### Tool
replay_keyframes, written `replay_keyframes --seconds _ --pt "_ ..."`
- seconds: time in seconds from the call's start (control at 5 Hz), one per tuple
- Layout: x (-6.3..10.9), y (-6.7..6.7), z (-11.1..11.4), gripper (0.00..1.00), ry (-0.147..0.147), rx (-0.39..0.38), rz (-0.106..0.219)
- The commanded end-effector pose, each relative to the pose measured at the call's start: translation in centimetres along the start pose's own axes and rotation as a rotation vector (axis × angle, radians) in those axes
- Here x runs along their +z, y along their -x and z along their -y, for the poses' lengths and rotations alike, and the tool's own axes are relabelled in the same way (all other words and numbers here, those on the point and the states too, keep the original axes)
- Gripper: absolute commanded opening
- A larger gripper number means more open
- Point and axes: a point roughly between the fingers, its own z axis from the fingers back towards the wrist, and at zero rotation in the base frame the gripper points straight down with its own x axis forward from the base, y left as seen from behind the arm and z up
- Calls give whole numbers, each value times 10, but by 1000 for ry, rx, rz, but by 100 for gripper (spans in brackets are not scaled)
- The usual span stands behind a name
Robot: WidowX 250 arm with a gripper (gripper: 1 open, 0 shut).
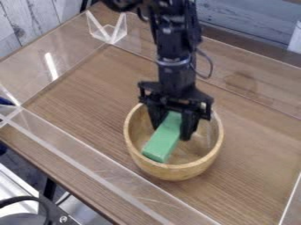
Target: Remove the green block from inside the brown bowl and put it on the table
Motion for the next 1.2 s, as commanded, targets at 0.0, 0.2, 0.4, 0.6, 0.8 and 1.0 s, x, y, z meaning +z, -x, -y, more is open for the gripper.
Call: replay_keyframes --seconds 0.0,0.2,0.4,0.6,0.8,1.0 --pt "36 -9 -7 0 27 0 98" --pt "51 -22 -39 0 27 60 125" --pt "58 -32 -77 0 19 95 136" --pt "57 -34 -103 0 2 130 144" --pt "47 -32 -115 0 -16 147 136" --pt "36 -28 -125 0 -35 163 124"
